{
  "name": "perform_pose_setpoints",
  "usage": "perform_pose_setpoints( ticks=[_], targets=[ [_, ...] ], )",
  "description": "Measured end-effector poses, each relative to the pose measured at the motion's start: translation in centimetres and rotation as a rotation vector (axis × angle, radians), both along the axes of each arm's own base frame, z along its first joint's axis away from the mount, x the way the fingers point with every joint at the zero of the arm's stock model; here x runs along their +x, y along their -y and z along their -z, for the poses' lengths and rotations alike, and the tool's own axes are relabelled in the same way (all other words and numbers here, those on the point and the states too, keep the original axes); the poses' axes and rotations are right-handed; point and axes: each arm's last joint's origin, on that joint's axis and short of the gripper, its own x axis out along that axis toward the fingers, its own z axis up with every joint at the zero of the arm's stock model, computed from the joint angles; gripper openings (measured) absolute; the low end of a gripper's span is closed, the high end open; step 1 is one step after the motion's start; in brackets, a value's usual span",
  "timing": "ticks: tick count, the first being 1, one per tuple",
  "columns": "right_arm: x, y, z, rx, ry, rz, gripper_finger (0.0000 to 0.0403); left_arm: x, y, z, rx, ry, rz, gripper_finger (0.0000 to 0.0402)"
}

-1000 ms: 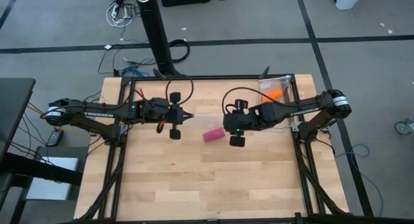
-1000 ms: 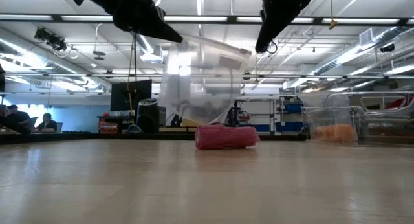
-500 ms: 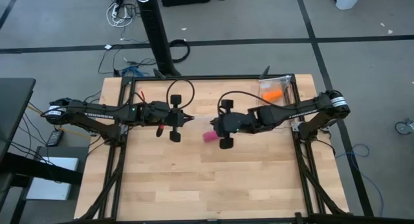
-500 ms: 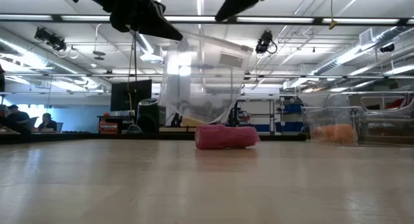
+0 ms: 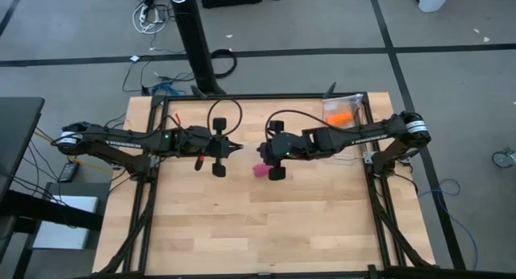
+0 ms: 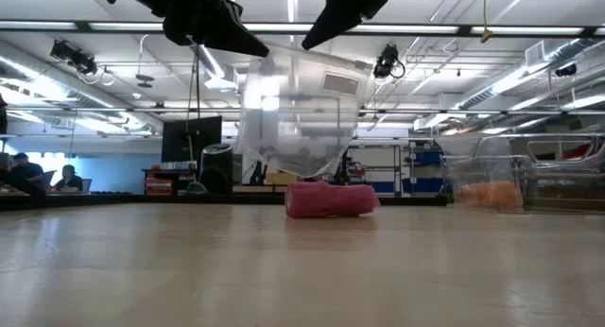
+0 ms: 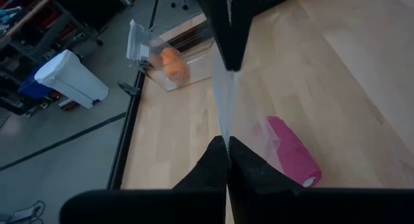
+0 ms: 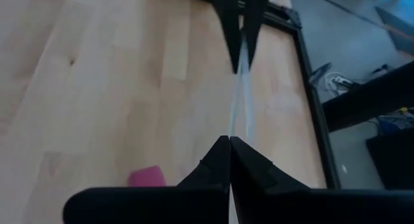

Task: Roll bandage
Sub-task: Open the transparent zip bag

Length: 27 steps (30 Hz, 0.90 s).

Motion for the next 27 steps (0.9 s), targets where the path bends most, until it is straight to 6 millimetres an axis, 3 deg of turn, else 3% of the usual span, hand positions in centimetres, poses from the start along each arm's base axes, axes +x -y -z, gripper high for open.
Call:
perform_pose_setpoints(
  ticks=[6, 18, 27],
  targets=[
    [0.6, 0.4, 1.0, 0.005, -0.031, 0.009, 0.0001, 0.0, 0.0, 0.0, -0.006, 0.0, -0.003, 0.0003],
    [0.8, 1.2, 0.7, -0.022, 0.004, 0.064, 0.0001, -0.1, 0.1, 0.2, -0.012, -0.023, 0.004, 0.0003],
    [0.5, 0.4, 0.4, -0.075, 0.012, 0.074, 0.0, -0.1, 0.1, 0.3, -0.013, -0.029, 0.003, 0.0003]
  ],
)
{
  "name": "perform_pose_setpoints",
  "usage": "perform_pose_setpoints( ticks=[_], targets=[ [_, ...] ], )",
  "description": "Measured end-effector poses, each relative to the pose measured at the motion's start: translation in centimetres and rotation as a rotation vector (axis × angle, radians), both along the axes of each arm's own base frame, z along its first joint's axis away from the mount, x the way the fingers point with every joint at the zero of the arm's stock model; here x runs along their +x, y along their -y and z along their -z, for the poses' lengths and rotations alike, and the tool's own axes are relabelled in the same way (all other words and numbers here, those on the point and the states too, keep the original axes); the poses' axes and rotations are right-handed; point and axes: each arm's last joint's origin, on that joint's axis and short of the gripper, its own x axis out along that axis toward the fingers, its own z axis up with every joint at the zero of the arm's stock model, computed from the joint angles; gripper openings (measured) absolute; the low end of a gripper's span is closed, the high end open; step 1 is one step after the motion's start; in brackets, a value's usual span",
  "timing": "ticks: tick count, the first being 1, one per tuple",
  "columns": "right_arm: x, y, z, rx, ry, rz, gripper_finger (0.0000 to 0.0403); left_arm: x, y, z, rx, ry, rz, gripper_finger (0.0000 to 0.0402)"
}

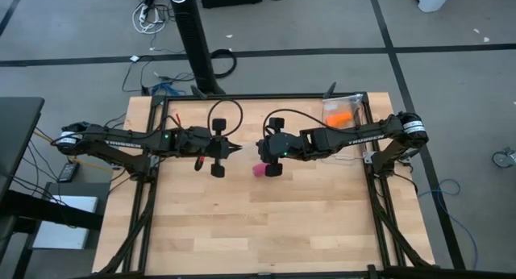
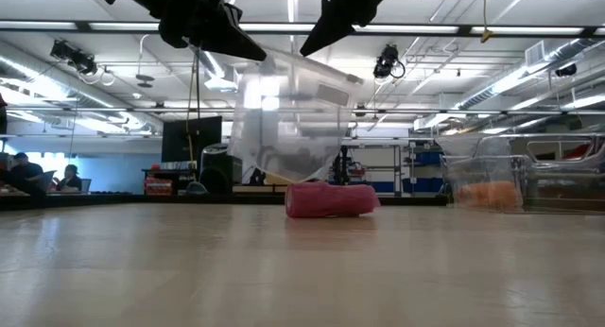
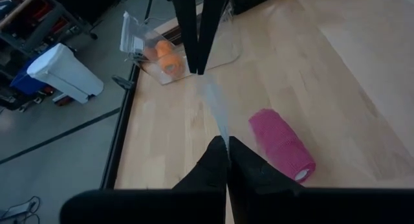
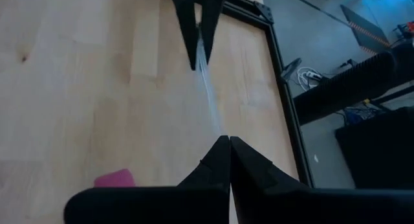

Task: Roll bandage
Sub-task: Open the transparent zip bag

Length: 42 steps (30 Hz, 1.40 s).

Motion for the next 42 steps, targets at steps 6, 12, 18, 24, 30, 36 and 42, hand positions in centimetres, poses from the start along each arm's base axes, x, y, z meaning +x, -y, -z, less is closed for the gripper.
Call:
perform_pose_setpoints(
  ticks=[6, 12, 18, 24, 30, 36, 42],
  targets=[
    [0.0, -0.2, 0.0, -0.019, -0.004, -0.003, 0.0, 0.0, 0.0, 0.0, -0.006, 0.002, -0.004, 0.0003],
    [0.0, -0.3, 0.0, -0.012, -0.006, -0.013, 0.0, 0.0, 0.0, 0.0, -0.022, 0.007, -0.013, 0.0003],
    [0.0, -0.6, 0.1, -0.009, -0.008, -0.023, 0.0, 0.0, 0.0, -0.1, -0.064, 0.024, -0.047, 0.0003],
    [0.1, -0.6, 0.2, -0.006, -0.01, -0.018, 0.0, 0.1, -0.1, -0.2, -0.11, 0.052, -0.071, 0.0003],
    [0.1, -1.6, 0.0, -0.077, 0.014, 0.01, 0.0, 0.1, -0.1, -0.2, -0.125, 0.055, -0.078, 0.0003],
    [0.1, -2.0, -0.1, -0.076, 0.031, 0.002, 0.0, 0.1, -0.1, -0.2, -0.141, 0.059, -0.086, 0.0003],
    [0.0, -1.5, 0.1, -0.063, 0.005, 0.017, 0.0, 0.1, -0.1, -0.2, -0.15, 0.064, -0.09, 0.0003]
  ],
)
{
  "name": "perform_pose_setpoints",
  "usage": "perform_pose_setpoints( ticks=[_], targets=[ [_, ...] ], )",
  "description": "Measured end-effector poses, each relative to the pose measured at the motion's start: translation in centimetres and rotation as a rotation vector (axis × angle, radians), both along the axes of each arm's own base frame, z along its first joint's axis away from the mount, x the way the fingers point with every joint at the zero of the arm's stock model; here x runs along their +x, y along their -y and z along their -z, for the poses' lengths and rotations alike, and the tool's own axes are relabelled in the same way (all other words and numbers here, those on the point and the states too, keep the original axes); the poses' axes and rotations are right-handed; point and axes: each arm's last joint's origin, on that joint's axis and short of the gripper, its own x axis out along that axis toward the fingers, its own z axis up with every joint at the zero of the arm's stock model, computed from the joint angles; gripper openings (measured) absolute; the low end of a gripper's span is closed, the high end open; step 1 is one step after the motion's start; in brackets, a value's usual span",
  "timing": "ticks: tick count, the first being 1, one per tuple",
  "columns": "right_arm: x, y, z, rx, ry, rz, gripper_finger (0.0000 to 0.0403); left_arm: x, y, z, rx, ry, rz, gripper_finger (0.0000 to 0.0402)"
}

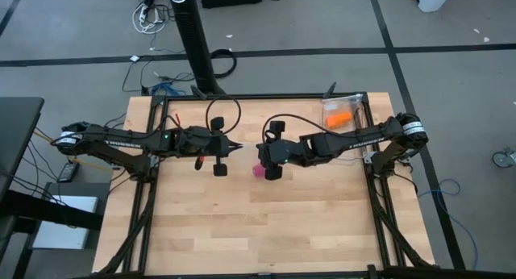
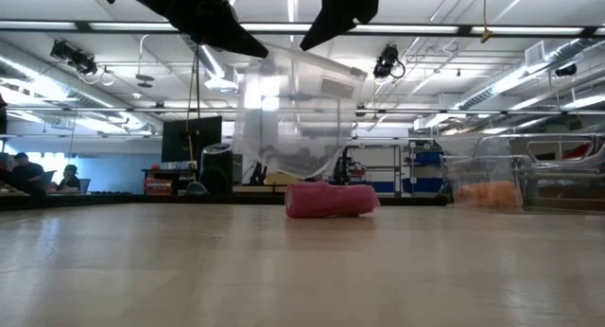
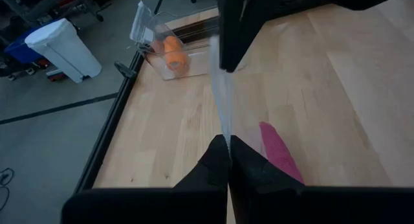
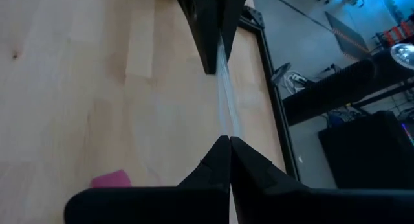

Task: Roll bandage
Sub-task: Open the transparent zip bag

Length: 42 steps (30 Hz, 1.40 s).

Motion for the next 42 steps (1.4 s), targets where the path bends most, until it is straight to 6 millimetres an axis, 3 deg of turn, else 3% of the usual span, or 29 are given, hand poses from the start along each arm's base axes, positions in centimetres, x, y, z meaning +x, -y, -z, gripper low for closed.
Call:
perform_pose_setpoints(
  ticks=[8, 22, 42],
  targets=[
    [0.0, 1.1, 0.2, 0.037, -0.025, 0.007, 0.0, 0.0, 0.0, 0.0, 0.0, 0.005, 0.0, 0.0003],
    [-0.3, -0.1, -0.8, -0.006, 0.021, -0.02, 0.0, 0.0, 0.0, 0.0, 0.0, 0.002, 0.0, 0.0003],
    [-0.1, 1.2, -0.3, 0.1, -0.009, -0.094, 0.0, 0.1, 0.0, -0.2, 0.001, 0.017, 0.0, 0.0003]
  ],
)
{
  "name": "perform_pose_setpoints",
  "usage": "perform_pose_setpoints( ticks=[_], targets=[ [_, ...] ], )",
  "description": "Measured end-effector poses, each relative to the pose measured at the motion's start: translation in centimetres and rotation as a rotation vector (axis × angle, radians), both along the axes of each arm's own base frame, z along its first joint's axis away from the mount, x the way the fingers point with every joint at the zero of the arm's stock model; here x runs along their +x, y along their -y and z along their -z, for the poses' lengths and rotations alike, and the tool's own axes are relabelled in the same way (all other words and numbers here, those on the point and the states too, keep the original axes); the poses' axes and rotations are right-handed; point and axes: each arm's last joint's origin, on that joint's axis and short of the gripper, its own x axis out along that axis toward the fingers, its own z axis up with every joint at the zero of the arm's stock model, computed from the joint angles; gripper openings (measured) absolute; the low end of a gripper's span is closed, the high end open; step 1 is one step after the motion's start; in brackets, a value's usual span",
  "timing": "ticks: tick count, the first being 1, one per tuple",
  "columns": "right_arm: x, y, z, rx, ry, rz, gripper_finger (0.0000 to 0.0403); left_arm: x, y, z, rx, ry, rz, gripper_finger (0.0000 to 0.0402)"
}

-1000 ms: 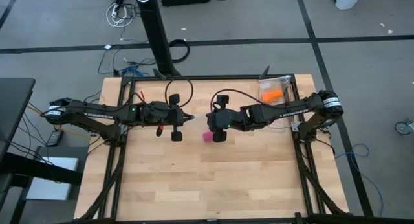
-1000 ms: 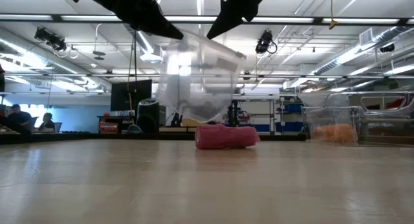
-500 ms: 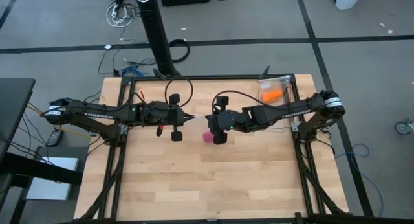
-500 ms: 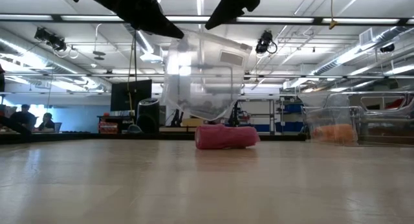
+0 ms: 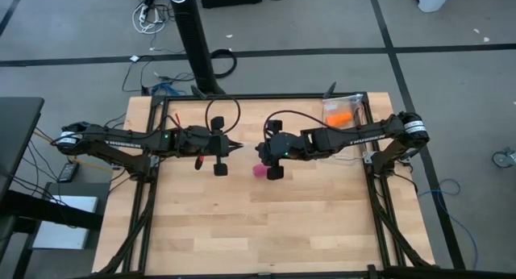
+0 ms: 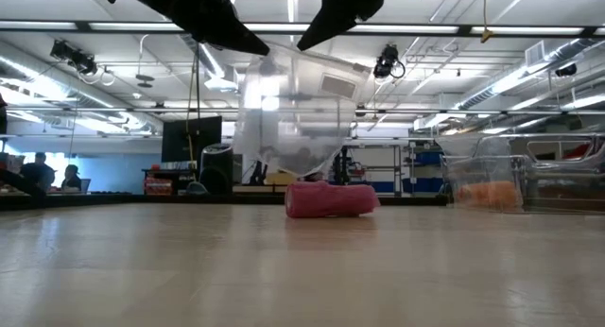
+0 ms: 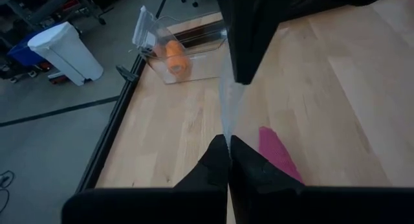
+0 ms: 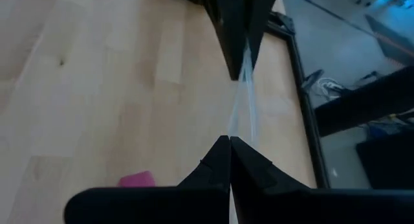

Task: Roll bandage
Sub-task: Open the transparent zip bag

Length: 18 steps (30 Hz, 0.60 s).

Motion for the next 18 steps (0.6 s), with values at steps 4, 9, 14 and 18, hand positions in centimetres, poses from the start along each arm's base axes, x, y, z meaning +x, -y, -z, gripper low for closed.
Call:
perform_pose_setpoints(
  ticks=[4, 9, 14, 18],
  targets=[
    [0.0, 0.2, 0.1, 0.006, -0.006, 0.012, 0.0, 0.0, 0.0, 0.0, 0.0, 0.004, 0.0, 0.0003],
    [0.0, 0.7, -0.2, -0.068, 0.02, 0.094, 0.0, 0.0, 0.0, -0.1, -0.005, 0.01, 0.012, 0.0003],
    [0.0, 1.3, 0.1, 0.011, -0.01, 0.025, 0.0, 0.1, 0.0, -0.1, -0.007, 0.013, 0.016, 0.0003],
    [-0.1, 1.5, 0.4, 0.061, -0.036, 0.009, 0.0, 0.1, 0.0, -0.1, -0.007, 0.016, 0.016, 0.0003]
  ],
)
